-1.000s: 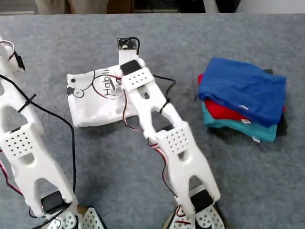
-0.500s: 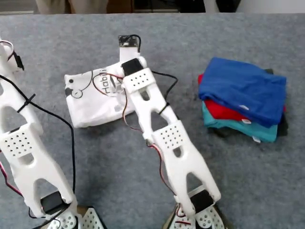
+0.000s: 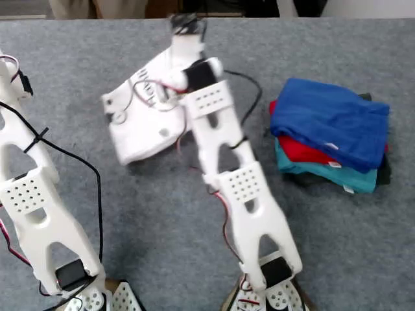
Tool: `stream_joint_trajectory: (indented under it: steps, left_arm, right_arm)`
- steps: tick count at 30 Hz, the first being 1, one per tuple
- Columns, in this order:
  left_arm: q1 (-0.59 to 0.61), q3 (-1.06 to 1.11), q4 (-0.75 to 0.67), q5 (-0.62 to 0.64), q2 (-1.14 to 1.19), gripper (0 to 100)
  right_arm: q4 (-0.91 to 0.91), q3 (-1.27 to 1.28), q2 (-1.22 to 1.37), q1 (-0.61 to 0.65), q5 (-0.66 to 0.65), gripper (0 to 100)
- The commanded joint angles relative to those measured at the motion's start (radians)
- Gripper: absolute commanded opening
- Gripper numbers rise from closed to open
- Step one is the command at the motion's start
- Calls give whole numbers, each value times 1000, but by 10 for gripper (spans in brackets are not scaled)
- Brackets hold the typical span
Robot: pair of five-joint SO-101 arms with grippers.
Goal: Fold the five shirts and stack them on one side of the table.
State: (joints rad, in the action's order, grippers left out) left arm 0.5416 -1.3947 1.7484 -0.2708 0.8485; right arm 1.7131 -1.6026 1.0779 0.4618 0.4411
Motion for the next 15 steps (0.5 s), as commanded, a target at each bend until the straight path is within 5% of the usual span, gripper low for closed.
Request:
stream_joint_trajectory:
  steps: [1,15]
  left_arm:
    - [14,-6,12,-9,-68,96]
    - [26,-11,12,-9,-68,96]
  right_arm:
    - [20,-44,-150,-97,2,1]
    - [74,-12,-348,-604,-232,1]
